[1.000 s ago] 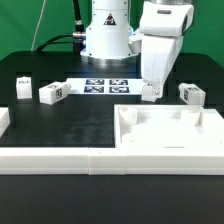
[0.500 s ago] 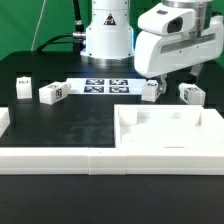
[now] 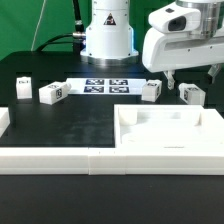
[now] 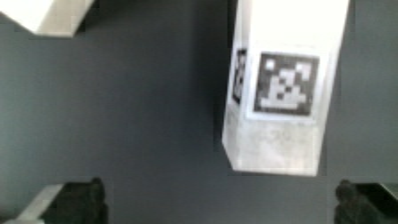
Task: Assemble one leg
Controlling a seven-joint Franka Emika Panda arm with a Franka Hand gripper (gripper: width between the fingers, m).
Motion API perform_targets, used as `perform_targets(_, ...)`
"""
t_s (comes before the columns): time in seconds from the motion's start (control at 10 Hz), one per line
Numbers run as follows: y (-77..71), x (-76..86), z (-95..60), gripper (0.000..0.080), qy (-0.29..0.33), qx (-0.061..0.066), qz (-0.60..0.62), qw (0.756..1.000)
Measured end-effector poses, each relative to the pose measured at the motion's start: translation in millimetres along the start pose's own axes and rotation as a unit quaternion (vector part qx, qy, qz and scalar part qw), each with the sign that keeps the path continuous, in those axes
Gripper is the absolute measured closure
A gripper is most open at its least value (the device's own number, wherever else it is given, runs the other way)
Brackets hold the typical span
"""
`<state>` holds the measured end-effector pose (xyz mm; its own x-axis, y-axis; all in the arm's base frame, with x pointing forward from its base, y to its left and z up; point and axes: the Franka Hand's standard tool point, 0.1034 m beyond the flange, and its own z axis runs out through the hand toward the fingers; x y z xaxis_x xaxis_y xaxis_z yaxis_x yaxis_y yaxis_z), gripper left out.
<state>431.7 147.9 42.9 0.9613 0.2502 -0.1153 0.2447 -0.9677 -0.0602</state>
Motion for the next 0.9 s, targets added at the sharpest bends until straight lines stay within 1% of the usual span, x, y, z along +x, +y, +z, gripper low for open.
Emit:
perform_targets(0.1,-0.1,0.4,0.1,0.0151,0.001,0.000,0.000,1.000)
perform_targets(0.2,0.2,-5.3,2.3,0.0151,-0.022,-0.001,0.001,1.000)
perform_targets(0.3,-1.6,-11.4,5.4,0.0151,-0.063,0.000,0.007,0.998)
perform_targets(0.5,-11.3,-13.8,7.2,0.0151,-0.143,-0.002,0.013,0.990)
perform_targets(0.6,-15.9,-17.6,9.2,0.0151,-0.192,-0.004,0.015,0.981)
perform_targets(0.7,-19.3,-15.6,11.2,0.0151,-0.220,0.000,0.016,0.975)
perform_targets(0.8,-20.4,-20.5,11.1,0.0151,-0.271,0.002,0.017,0.962)
perform_targets(0.9,-21.1,-21.4,13.8,0.0151,-0.317,0.004,0.016,0.948)
